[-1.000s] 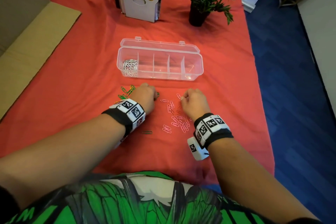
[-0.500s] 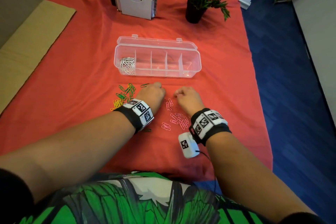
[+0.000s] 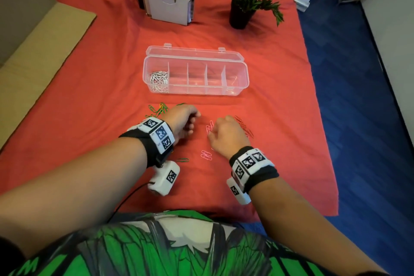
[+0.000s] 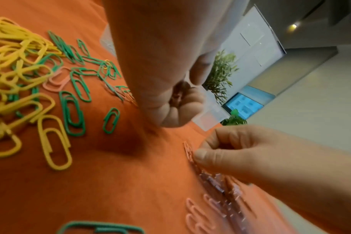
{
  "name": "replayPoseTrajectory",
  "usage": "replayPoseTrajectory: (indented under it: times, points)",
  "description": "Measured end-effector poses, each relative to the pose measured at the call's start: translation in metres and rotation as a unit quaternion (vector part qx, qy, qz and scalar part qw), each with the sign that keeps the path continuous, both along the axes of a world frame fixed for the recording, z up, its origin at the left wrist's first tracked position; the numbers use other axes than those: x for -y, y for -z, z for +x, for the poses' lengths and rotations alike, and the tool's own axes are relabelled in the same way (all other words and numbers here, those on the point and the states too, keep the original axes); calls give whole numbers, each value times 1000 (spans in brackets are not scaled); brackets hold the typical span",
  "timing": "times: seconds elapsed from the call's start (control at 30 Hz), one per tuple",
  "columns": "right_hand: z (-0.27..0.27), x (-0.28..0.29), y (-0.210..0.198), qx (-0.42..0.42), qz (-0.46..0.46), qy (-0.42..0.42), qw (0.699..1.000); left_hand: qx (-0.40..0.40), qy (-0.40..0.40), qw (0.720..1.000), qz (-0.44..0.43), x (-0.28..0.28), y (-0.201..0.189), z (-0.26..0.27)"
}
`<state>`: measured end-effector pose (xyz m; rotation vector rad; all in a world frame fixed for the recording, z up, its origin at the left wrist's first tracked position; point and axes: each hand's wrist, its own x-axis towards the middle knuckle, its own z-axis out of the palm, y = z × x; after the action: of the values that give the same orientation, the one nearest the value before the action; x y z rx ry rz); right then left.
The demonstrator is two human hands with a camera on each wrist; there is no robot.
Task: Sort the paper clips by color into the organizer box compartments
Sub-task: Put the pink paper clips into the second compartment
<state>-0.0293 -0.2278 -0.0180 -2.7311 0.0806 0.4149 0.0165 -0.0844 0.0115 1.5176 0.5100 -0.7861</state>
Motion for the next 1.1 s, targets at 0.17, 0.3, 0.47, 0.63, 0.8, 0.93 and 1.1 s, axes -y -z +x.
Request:
replayPoseTrajectory:
  times: [0.17, 0.3, 0.47, 0.63, 0.8, 0.93, 1.1]
  points:
    - [1, -2, 2, -25, 22, 14, 999, 285, 236, 892, 260, -1, 18, -4]
    - [10, 16, -12, 12, 37, 101, 994, 354, 384, 788, 327, 4, 20, -10]
    - [14, 18, -13, 35, 30, 46, 998, 376, 405, 759, 345, 3, 25, -18]
    - [6, -7, -4, 35, -20, -70, 997, 380, 414, 744, 361, -6, 27, -23]
    - [4, -17, -5, 34, -80, -89, 992, 207, 269, 913, 226, -10, 11, -17]
    - [7, -17, -3, 23, -69, -76, 994, -16, 21, 995, -92, -19, -5, -19]
    - [2, -13, -5, 35, -87, -79, 992, -64, -35, 974, -213, -29, -11, -20]
